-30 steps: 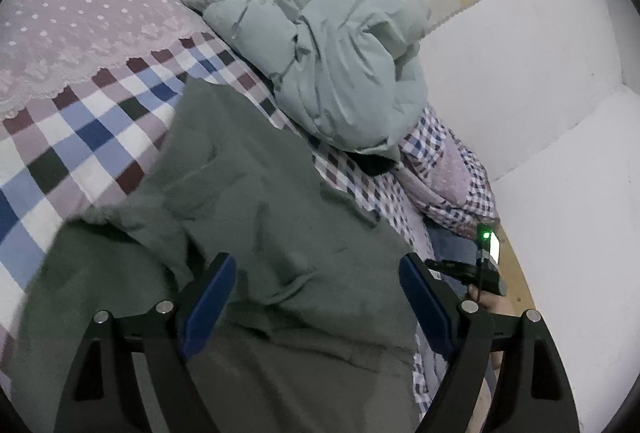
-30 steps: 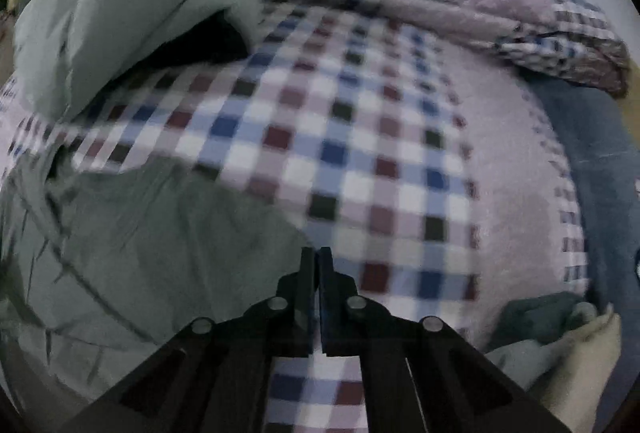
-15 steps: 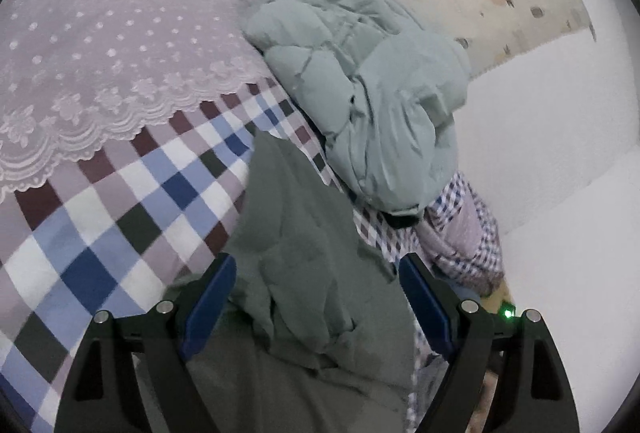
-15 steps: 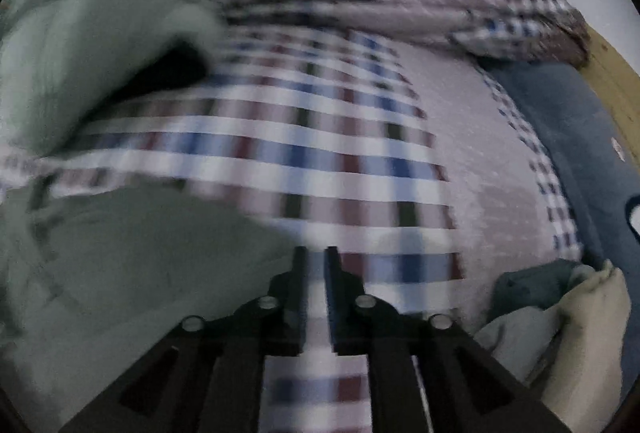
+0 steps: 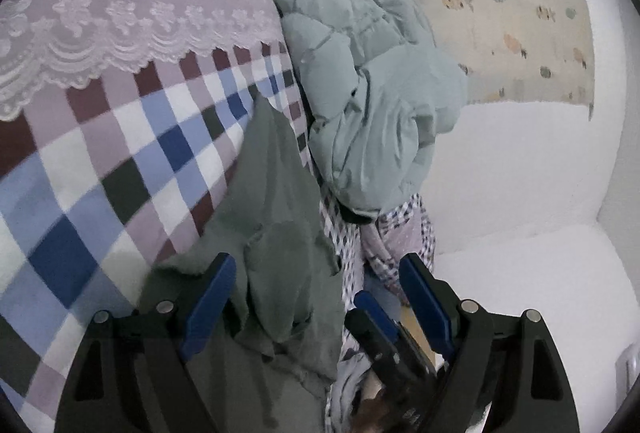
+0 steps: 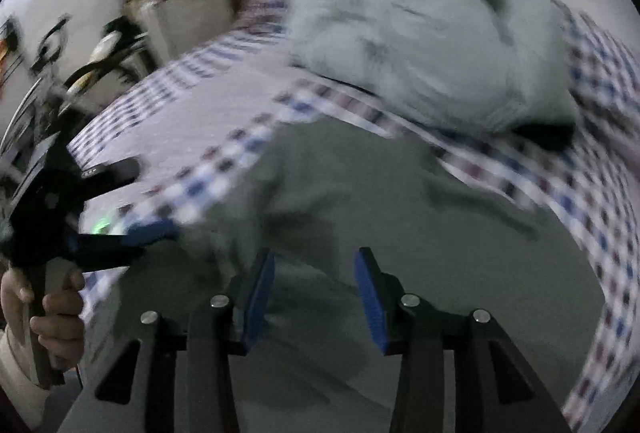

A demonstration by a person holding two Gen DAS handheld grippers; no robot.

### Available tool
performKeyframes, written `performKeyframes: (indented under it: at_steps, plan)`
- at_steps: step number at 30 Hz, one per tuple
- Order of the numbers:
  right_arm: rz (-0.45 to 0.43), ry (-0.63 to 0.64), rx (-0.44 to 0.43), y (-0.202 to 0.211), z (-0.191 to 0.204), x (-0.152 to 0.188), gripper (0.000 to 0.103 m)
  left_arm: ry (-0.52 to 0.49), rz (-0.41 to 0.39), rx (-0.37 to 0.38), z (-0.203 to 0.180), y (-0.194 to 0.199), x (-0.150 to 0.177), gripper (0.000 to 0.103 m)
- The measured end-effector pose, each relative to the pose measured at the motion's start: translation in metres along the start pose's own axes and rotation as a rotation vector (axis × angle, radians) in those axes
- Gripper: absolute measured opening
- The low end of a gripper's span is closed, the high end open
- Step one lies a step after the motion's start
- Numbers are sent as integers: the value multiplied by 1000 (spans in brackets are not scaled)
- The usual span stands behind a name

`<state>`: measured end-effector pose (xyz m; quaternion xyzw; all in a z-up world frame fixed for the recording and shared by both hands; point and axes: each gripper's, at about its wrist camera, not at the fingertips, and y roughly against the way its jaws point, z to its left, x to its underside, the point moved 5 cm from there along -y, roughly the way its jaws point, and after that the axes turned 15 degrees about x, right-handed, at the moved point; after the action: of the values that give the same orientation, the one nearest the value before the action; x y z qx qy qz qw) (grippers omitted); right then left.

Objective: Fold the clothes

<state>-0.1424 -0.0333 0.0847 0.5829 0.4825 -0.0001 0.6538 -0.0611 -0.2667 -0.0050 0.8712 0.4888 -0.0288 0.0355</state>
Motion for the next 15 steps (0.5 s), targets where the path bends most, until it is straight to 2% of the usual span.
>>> performKeyframes:
  at_steps: [4,6,11,15]
  plan:
    - [-144,142,47,6,54,-8,43,-14,-34,-26,-2,9,-7,87]
    - [-170,218,70,-1,80,-6,43,-28,-44,-43,-3,13,-11,87]
    - [-108,275,110,-35,104,-3,29,1,-39,-46,3,17,-15,87]
    - [-51,274,131,-55,102,-1,27,19,-43,-39,6,23,-18,87]
